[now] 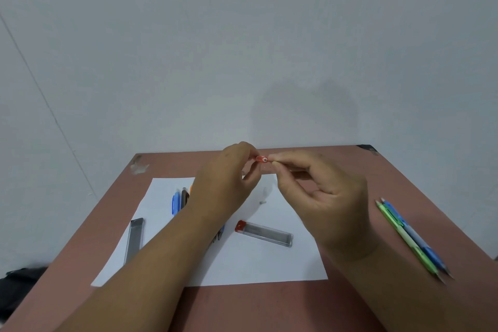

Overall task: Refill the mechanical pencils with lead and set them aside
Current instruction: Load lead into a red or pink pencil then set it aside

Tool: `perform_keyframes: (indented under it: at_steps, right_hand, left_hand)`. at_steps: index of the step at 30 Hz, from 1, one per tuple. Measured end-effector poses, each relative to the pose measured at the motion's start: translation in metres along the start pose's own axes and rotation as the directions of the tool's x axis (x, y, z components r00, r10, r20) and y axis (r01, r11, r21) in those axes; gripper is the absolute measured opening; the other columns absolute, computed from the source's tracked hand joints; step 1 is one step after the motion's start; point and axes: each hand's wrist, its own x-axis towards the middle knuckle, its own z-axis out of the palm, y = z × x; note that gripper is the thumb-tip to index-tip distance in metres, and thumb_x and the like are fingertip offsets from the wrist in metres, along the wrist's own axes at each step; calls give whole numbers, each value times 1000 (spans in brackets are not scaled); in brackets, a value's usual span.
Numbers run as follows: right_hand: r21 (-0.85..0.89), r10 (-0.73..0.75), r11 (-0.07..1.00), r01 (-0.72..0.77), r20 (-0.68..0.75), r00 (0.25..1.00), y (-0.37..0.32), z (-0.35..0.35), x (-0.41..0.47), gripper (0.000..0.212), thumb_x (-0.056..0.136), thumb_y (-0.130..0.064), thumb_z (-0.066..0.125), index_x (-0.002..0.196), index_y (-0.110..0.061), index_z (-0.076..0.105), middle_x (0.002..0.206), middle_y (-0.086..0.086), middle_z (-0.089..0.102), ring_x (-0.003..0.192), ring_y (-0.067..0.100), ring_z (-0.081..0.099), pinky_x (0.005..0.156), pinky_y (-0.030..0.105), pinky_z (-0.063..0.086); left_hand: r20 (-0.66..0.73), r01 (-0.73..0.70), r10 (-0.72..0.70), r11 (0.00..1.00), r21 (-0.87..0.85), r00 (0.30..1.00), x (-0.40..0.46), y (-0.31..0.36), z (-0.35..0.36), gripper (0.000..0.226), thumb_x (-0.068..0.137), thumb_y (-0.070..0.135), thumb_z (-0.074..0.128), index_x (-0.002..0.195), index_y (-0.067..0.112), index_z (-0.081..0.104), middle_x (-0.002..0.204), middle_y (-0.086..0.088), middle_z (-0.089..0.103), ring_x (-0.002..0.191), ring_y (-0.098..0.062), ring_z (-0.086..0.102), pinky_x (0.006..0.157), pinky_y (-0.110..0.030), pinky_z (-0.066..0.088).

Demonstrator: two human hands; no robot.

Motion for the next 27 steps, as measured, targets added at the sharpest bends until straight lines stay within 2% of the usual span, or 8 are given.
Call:
perform_keyframes:
  at_steps: [11,17,22,27]
  right_hand:
    - [-83,-15,996,14,-18,1000,2,0,0,11,91,-6,74,100,-2,78,92,0,77,85,8,73,81,20,58]
    - [-133,-65,989,64,-8,998,5,1,1,9,88,-1,76,97,-3,78,92,1,77,84,12,72,77,28,59]
    - [-113,-21,993,21,-2,1000,7,3,0,13,89,-2,76,101,-7,79,97,-3,77,90,9,73,77,30,60]
    - [-122,39,992,-38,12,999,7,3,1,15,93,-10,73,107,-11,78,97,-7,77,88,8,73,76,29,60]
  left_hand:
    - [-6,-40,40,999,12,999,0,-1,1,11,91,28,69,100,22,67,90,9,69,79,-16,65,65,-42,56]
    - [-12,-56,56,998,17,998,-1,0,1,12,91,27,69,101,21,68,92,9,71,81,-15,66,66,-41,57]
    - [-17,-59,59,998,-3,998,-2,0,2,9,90,26,69,98,21,66,90,8,71,80,-15,67,65,-41,57]
    - [-14,-40,39,998,-38,999,-1,0,3,17,90,40,57,97,26,63,89,10,70,82,-13,68,66,-42,58]
